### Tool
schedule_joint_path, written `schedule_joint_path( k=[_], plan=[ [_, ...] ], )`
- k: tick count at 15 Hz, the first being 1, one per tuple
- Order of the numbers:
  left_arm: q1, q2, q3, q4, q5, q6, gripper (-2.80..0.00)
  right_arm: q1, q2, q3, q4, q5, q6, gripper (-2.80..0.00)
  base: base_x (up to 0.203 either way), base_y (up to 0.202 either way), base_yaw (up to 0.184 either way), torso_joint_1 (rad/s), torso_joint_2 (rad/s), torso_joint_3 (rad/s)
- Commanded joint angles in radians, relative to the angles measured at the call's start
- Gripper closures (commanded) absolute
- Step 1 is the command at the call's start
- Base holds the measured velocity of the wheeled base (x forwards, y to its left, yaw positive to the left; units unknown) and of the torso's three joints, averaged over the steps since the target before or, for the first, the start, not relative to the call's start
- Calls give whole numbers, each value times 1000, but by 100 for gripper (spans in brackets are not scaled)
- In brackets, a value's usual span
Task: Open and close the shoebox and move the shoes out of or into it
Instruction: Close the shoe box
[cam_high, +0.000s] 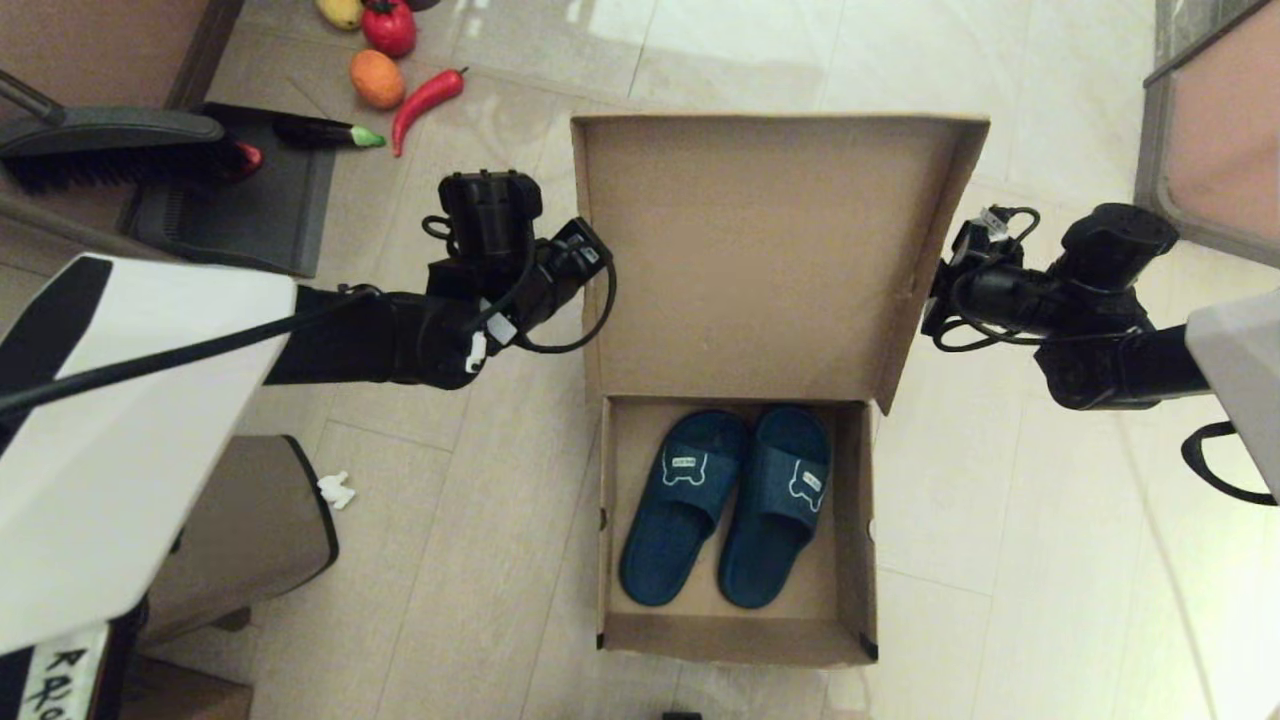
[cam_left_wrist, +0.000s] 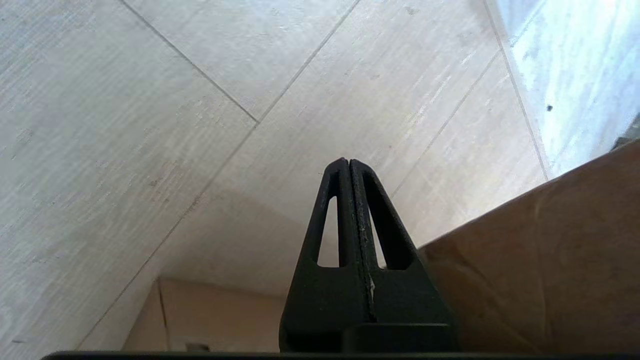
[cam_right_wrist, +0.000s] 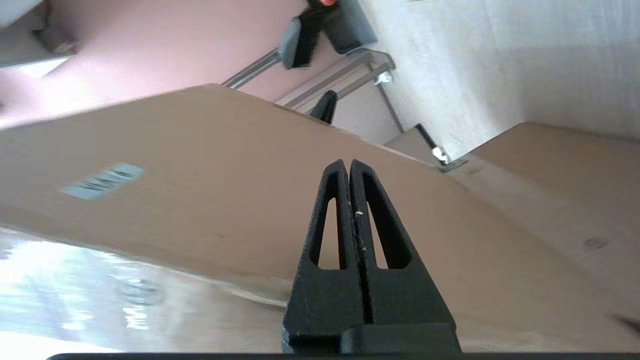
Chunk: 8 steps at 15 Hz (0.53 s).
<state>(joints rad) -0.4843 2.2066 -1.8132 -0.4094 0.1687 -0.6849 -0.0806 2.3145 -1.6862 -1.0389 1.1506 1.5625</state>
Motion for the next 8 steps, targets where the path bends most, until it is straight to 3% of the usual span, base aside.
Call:
schedule_joint_path(
  k=[1, 8],
  plan=[
    [0, -16, 0, -3, 2, -4, 0, -7, -15, 7, -7, 7, 11, 0, 0, 0, 0, 0, 0, 0],
    [-14, -46, -3, 14, 2, -4, 0, -27, -62, 60, -9, 38, 11, 0, 0, 0, 0, 0, 0, 0]
  ],
)
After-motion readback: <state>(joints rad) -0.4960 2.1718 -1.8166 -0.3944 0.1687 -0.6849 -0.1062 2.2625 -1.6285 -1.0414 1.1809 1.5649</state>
